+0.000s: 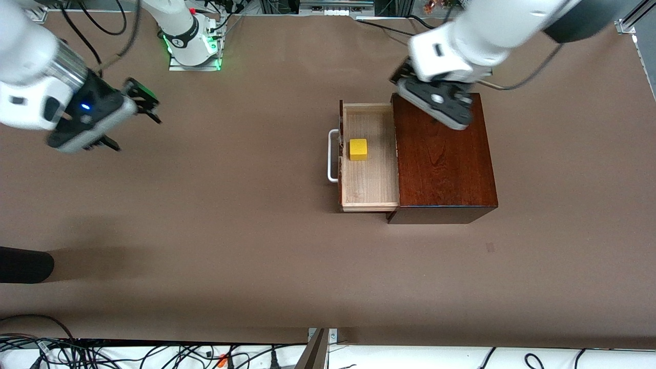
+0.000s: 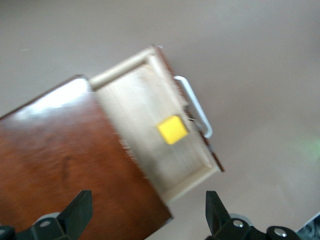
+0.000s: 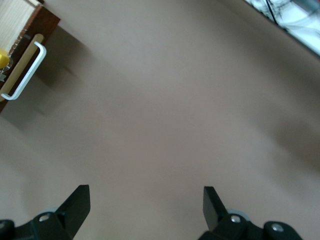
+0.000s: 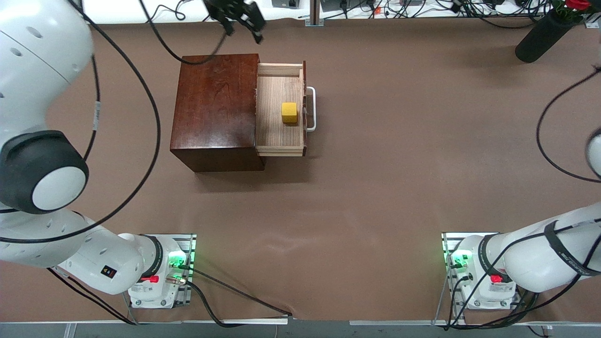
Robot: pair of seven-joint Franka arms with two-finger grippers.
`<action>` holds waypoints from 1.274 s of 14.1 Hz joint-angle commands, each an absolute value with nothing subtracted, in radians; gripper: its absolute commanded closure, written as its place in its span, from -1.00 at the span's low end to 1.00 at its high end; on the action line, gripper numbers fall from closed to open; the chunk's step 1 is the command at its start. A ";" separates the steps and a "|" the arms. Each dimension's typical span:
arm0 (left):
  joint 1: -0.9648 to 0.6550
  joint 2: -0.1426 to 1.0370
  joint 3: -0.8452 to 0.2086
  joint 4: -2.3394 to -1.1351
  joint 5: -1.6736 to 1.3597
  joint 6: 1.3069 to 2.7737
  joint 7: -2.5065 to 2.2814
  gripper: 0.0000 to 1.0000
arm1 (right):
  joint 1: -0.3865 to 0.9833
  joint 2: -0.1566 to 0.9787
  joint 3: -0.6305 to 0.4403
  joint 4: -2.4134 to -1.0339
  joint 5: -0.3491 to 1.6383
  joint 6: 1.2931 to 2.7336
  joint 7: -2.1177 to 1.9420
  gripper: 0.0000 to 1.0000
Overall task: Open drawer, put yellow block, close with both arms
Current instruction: 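Raise the right gripper away from the drawer while the left gripper moves up, then lower the left gripper to the drawer front beside the handle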
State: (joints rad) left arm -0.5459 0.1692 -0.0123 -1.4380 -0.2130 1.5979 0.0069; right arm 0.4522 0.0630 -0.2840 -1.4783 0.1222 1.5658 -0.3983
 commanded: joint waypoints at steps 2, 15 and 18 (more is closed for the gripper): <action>-0.733 0.311 0.002 -1.404 -0.149 1.731 0.032 -1.00 | 0.359 -0.051 -0.262 -1.623 0.126 1.585 -0.278 -1.00; -0.928 0.736 0.017 -1.184 0.032 1.922 0.756 -1.00 | 0.261 -0.025 -0.207 -1.631 0.061 1.552 -0.002 -1.00; -0.897 0.736 0.017 -1.209 0.115 1.918 0.741 -1.00 | 0.267 0.006 -0.204 -1.583 0.014 1.559 -0.008 -1.00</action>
